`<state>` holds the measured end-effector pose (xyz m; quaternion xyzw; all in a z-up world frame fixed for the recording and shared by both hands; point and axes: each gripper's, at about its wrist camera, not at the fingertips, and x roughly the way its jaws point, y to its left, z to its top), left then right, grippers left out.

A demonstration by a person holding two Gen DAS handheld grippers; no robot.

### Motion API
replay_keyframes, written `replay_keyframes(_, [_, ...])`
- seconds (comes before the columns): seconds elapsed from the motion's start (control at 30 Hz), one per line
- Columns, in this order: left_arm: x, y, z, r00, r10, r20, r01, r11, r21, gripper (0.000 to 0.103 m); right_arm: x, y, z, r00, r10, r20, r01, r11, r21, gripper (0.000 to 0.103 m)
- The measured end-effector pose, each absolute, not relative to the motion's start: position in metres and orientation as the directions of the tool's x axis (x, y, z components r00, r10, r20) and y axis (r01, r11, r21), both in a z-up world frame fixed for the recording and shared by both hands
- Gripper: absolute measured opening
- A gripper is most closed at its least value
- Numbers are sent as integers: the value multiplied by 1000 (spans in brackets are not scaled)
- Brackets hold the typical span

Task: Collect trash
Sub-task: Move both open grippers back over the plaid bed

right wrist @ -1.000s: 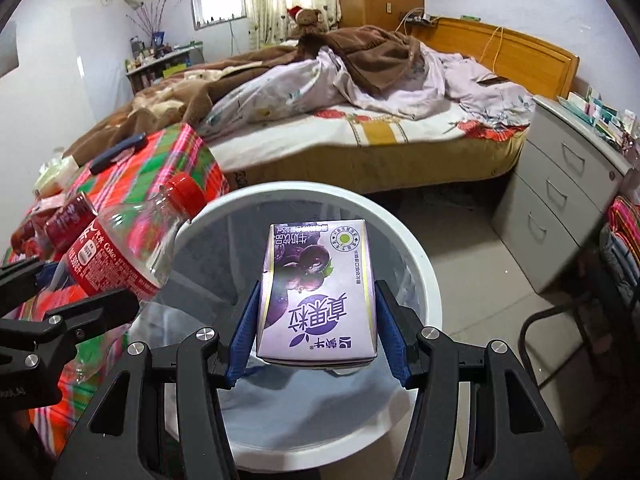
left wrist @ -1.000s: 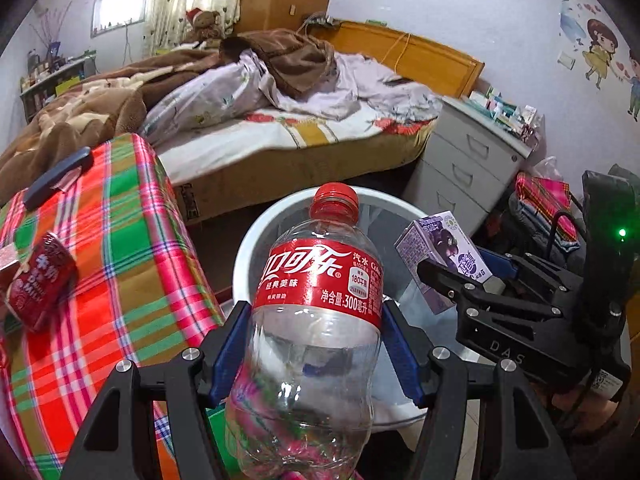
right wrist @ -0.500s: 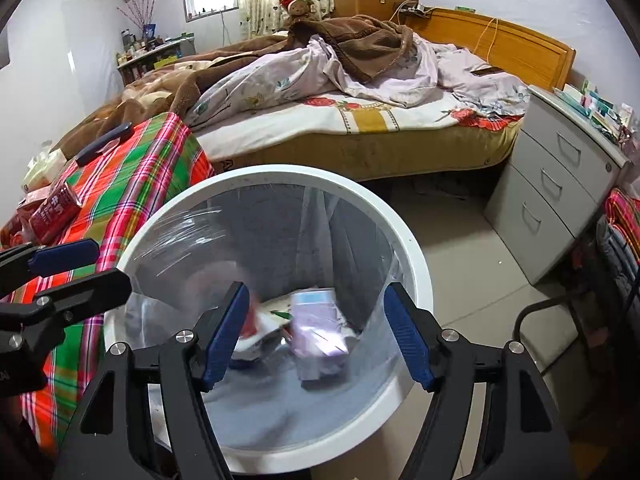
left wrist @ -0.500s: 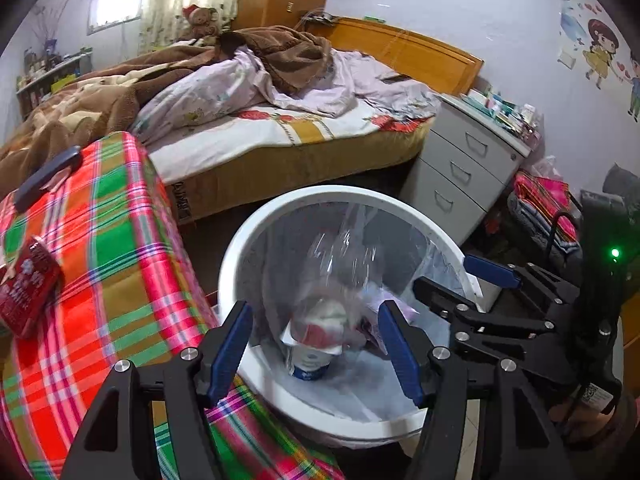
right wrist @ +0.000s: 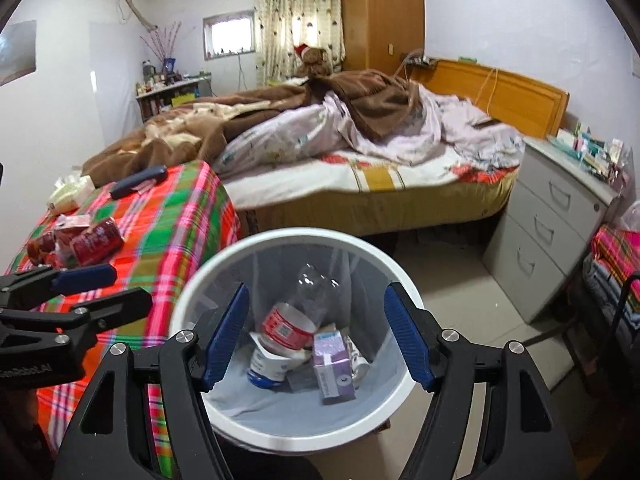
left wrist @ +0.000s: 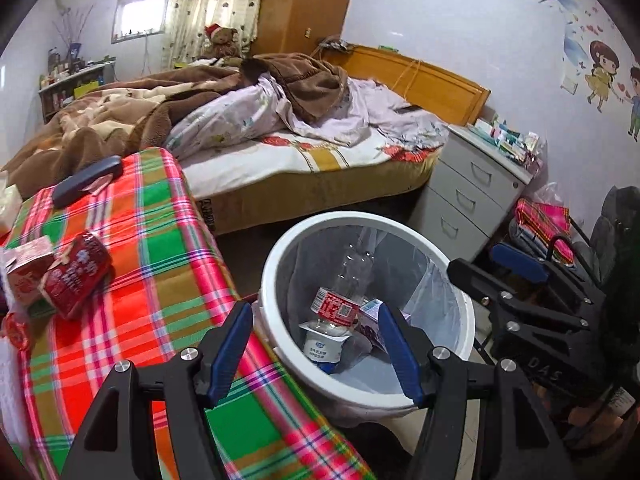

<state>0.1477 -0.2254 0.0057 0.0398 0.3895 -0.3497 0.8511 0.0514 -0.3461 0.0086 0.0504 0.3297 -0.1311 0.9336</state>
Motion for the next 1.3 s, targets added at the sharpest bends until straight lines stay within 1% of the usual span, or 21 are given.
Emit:
replay_keyframes(0.27, [136,-187,20,510,-547,-664,588,785,-195,65,49,-321,23,797,-190,-573,233,972,2,71])
replay_keyframes(0.43, [133,-161,24,542,-530,-653,558,807,-192,65,52,-304,27,814,-168,-556,203,979,1,71])
replay_keyframes(0.6, [131,-135,28,589,-488,-644,510,843,-171,65,56,-287,28,824,-145,-547,168,986,-9,71])
replay_keyframes(1.03, [138,-65,35,658,-419,-626,403,898,-178,65,70,-244,34,843,-68,-534,68,997,-20,71])
replay_keyframes(1.3, [147,-19,25,680,-352,-643,314,933,-178,65,88,-213,32,840,-5,-543,-9,1000,-24,71])
